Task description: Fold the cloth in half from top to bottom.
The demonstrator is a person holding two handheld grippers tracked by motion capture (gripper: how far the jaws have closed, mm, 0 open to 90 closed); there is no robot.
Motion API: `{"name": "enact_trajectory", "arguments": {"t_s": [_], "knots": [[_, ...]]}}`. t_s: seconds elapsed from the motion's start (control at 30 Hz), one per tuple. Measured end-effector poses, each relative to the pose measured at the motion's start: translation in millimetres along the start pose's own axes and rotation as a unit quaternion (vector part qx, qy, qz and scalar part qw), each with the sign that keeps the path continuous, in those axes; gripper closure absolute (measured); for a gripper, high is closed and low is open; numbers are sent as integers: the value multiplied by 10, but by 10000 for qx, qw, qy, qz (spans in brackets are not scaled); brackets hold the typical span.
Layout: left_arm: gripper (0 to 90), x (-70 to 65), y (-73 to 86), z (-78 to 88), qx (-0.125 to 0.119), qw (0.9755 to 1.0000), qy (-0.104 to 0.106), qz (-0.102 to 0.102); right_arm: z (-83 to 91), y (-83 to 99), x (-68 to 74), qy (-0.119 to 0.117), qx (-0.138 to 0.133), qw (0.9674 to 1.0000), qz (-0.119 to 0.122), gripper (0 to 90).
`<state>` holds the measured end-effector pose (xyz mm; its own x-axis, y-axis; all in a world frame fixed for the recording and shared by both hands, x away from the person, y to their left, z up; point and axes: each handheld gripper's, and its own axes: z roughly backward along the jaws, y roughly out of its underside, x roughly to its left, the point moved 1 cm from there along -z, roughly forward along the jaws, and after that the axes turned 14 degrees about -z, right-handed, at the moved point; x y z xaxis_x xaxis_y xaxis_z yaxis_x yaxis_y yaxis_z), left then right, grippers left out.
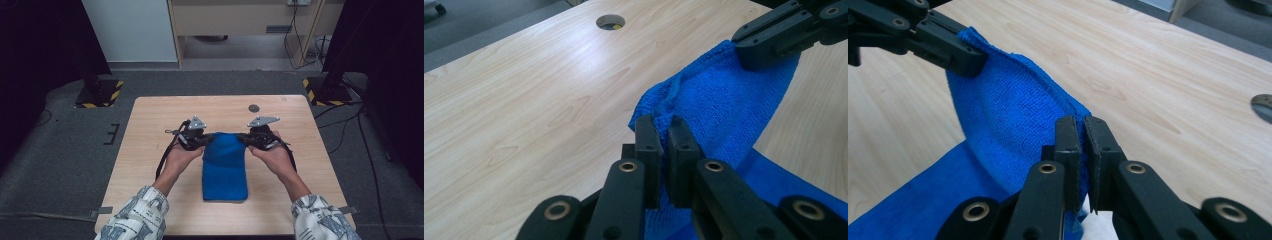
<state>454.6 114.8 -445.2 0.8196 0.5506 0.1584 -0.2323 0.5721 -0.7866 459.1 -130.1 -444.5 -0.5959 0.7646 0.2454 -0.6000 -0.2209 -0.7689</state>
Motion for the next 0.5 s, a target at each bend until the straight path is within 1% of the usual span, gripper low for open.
{"name": "enact_trajectory", "arguments": {"t_s": [0.13,0.3,0.43,0.5], "knots": [[858,-44,73,10,-3,10000,49,-38,7,106,70,-62,24,10000,46,857],[857,-112,162,22,11,9999,129,-11,-18,252,98,-137,105,9998,61,856],[857,-176,205,66,-2,9999,136,-47,-9,324,136,-184,103,9998,50,855],[856,-193,216,95,-41,9999,156,-13,10,351,152,-222,107,9997,87,855]]}}
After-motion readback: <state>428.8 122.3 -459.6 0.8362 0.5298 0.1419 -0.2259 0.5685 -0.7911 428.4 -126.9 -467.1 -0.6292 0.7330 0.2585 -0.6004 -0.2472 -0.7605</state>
